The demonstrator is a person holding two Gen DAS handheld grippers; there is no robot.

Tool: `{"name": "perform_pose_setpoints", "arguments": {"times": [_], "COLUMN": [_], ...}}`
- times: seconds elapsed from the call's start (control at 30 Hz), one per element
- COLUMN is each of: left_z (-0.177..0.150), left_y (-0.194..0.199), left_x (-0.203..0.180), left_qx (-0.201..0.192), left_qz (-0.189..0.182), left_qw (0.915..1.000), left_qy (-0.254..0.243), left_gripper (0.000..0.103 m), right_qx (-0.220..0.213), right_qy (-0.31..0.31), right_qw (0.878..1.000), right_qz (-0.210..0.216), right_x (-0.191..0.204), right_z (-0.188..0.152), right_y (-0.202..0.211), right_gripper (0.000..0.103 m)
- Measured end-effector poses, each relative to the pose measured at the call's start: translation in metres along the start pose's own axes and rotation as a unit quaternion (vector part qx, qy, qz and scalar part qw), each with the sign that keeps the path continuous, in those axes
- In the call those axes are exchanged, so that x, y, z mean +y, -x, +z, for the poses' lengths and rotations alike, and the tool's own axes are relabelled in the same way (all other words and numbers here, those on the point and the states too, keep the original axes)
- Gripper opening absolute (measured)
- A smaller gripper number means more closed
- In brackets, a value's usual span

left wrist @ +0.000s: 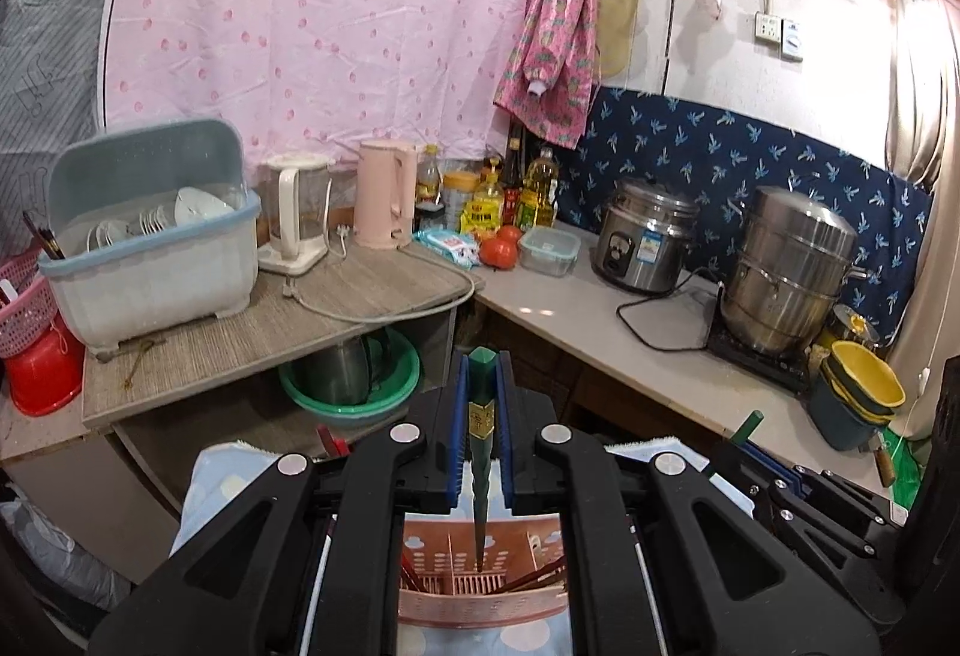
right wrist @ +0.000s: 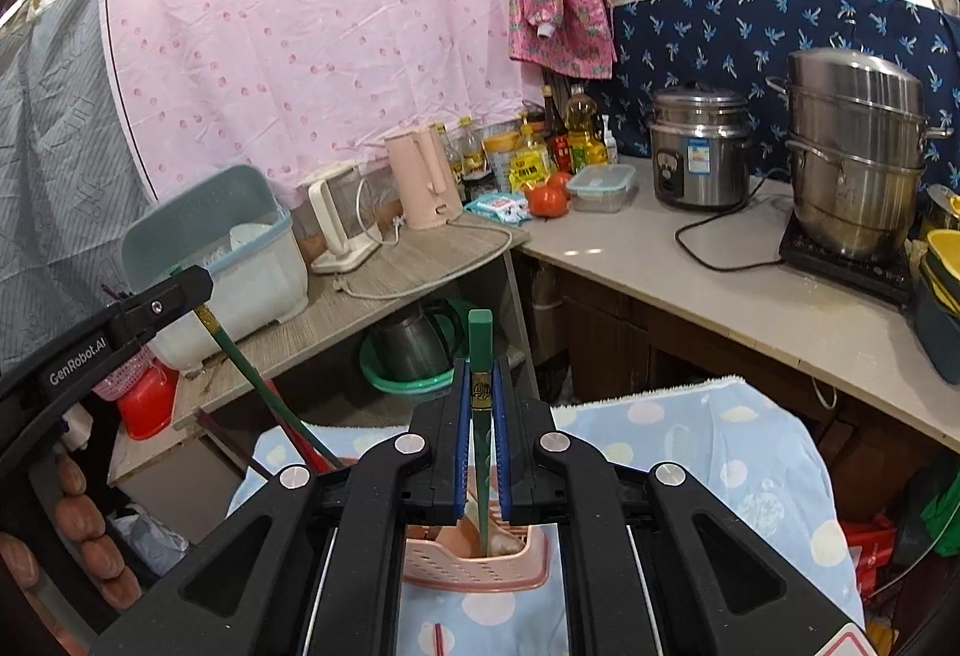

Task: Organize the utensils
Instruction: 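Open the left tool over the basket while the right tool releases its green chopstick, then move both tools back over the red chopstick and gold spoon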

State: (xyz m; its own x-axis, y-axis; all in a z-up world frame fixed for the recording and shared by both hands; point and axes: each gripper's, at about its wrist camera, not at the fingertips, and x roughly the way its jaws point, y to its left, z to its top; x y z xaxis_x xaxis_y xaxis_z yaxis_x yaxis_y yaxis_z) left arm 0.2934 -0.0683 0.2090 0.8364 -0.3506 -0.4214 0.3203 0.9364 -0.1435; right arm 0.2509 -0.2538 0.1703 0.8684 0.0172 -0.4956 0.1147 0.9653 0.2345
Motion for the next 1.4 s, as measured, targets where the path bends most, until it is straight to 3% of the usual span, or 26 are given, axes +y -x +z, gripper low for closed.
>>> {"name": "perform_pose_setpoints", "arguments": {"times": [0.2, 0.27, 0.37, 1.4], "left_z": [-0.014, -0.017, -0.02, -0.058], "left_y": [-0.012, -0.012, -0.011, 0.027], "left_x": [0.003, 0.003, 0.003, -0.005], "left_qx": [0.014, 0.012, 0.012, 0.033], "left_qz": [0.01, 0.021, 0.027, 0.03], "left_qw": [0.9999, 0.9997, 0.9996, 0.999], "left_qy": [0.003, 0.0, 0.001, -0.008], "left_gripper": [0.009, 0.017, 0.027, 0.027], "right_qx": [0.015, 0.008, 0.006, 0.023], "right_qy": [0.004, 0.0, -0.003, 0.012], "right_qw": [1.0, 1.0, 1.0, 1.0], "right_qz": [-0.01, -0.019, -0.019, 0.006], "right_x": [0.0, -0.001, -0.002, 0.015], "right_z": [-0.01, -0.012, -0.014, -0.061], "right_y": [-0.014, -0.014, -0.012, 0.04], "right_gripper": [0.007, 0.017, 0.02, 0.023]}}
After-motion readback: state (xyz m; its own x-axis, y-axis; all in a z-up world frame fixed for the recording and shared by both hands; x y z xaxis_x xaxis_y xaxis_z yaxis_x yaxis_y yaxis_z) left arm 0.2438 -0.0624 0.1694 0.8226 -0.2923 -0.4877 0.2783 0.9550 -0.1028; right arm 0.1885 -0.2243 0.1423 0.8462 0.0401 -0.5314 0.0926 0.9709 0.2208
